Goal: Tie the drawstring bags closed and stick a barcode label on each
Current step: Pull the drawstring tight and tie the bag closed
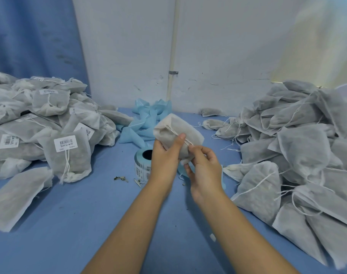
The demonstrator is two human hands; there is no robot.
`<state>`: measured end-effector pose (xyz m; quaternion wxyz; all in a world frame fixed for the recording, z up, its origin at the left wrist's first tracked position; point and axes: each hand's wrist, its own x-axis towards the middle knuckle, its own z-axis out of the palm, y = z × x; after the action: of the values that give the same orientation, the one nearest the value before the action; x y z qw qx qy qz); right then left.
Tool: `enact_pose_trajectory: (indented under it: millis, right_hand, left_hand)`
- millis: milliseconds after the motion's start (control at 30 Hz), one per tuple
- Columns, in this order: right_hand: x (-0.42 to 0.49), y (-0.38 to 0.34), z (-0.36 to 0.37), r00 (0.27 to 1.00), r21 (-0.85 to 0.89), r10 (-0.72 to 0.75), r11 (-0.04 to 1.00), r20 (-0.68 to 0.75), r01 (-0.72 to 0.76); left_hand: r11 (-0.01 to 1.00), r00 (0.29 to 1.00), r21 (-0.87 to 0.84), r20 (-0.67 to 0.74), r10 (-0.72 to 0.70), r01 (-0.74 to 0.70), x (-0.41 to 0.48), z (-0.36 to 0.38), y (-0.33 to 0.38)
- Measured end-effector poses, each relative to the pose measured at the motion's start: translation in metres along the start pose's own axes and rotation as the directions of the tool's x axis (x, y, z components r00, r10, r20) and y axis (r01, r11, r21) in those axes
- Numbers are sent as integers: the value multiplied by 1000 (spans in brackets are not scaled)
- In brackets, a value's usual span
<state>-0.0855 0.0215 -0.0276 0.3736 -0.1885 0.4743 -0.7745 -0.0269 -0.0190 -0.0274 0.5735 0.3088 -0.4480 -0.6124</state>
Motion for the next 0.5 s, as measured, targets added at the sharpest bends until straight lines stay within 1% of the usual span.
enact_pose_trajectory:
  millis: [67,133,167,233,267,300,333,400,433,500]
  right_hand:
    - [1,3,0,1000,-21,-2,1000,18,3]
    - [3,6,-2,998,-76,-31,997,55,35]
    - [4,7,-3,996,-125,-53,990,78,62]
    - [6,14,-8,986,-298,-110,944,128,144]
    - [7,18,-11,972,-405,-154,889,179,215]
    - [7,22,-14,945,-503,-202,806,259,310]
    - [7,26,-17,905,-582,-241,701,351,412]
    - [11,33,-23,818,-669,-267,474,510,572]
    - [12,36,-25,789,-689,-263,388,555,613]
    - [15,36,-27,764,-706,-279,293,581,645]
  left_hand:
    - [1000,998,2,-55,12,-12,2,-2,0]
    - [997,995,-65,-89,-37,31,5,-7,1]
    - [993,993,-105,-101,-61,50,6,-10,2]
    - [988,990,-143,-119,-71,54,10,-15,4]
    - [986,990,-156,-121,-70,51,12,-17,5]
    - [983,991,-176,-118,-68,47,13,-20,6]
    - [978,991,-204,-110,-71,47,14,-22,7]
    - [969,992,-240,-93,-84,60,16,-25,7]
    - [968,992,-241,-88,-91,68,16,-26,7]
    - [972,992,-224,-80,-95,75,16,-27,6]
